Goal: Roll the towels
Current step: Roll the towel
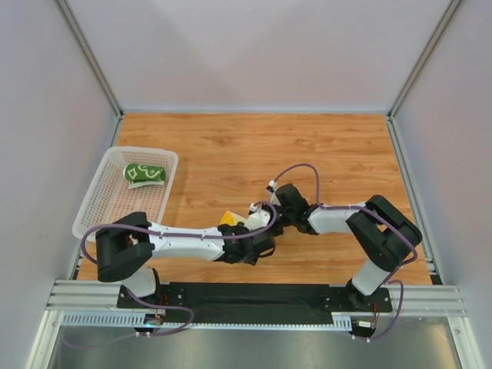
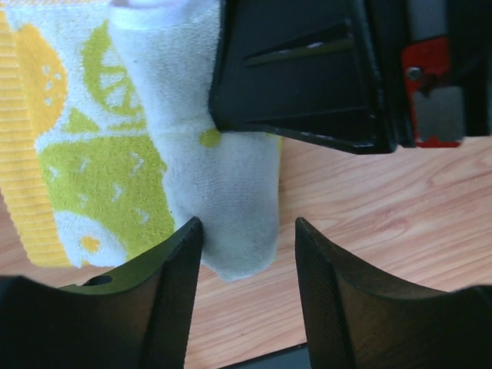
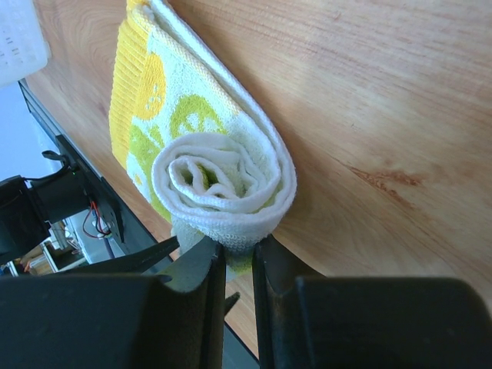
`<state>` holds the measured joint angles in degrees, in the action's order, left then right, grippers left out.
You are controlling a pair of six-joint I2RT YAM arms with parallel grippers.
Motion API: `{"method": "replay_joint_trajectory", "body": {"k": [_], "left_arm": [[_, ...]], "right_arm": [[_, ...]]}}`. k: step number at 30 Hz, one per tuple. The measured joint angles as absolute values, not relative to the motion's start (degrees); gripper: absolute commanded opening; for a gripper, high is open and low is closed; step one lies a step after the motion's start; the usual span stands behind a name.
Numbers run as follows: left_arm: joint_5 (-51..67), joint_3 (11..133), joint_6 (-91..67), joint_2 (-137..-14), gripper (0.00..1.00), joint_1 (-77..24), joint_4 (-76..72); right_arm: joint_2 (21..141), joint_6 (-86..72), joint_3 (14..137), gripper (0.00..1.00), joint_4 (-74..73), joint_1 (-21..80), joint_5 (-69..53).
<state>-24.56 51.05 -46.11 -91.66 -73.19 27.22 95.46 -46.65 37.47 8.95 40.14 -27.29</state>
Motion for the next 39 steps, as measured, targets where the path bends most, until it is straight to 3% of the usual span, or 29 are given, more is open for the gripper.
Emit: {"method": "replay_joint_trajectory", "body": {"k": [7, 9, 11, 12, 18, 22, 25, 39], "left_arm": [[-25.7, 51.6, -44.3, -93.6, 0.58, -74.6, 26.6], [-26.7, 51.9, -44.2, -94.2, 0.52, -74.8, 27.2], [-27.9, 52.1, -44.4, -94.7, 0.39, -74.9, 27.7], [-28.8, 52.2, -44.4, -95.0, 0.28, -74.9, 28.1], [-31.2, 52.3, -44.6, -95.4, 0.13, -75.4, 28.9], [-30.1, 51.8, -44.0, -94.5, 0.09, -75.0, 28.3], [-26.1, 49.2, -43.1, -91.2, 0.08, -73.0, 25.3], [2.5, 36.9, -44.0, -79.6, 0.07, -60.9, 9.2]], "right_arm": [[95.5, -46.2, 38.4, 0.04, 7.0, 40.3, -27.1], [95.5, -46.0, 38.7, 0.04, 6.5, 40.3, -27.1], [95.5, -45.8, 38.9, 0.04, 6.0, 40.3, -27.0], [95.5, -45.6, 39.0, 0.04, 5.8, 40.3, -27.0], [95.5, -44.9, 39.8, 0.07, 4.0, 40.3, -27.0], [95.4, -44.3, 39.9, 0.24, 3.1, 39.7, -27.2], [95.4, -43.7, 39.9, 0.3, 1.4, 38.4, -28.3], [90.9, -37.4, 40.2, 0.36, -10.6, 25.8, -28.3]]}}
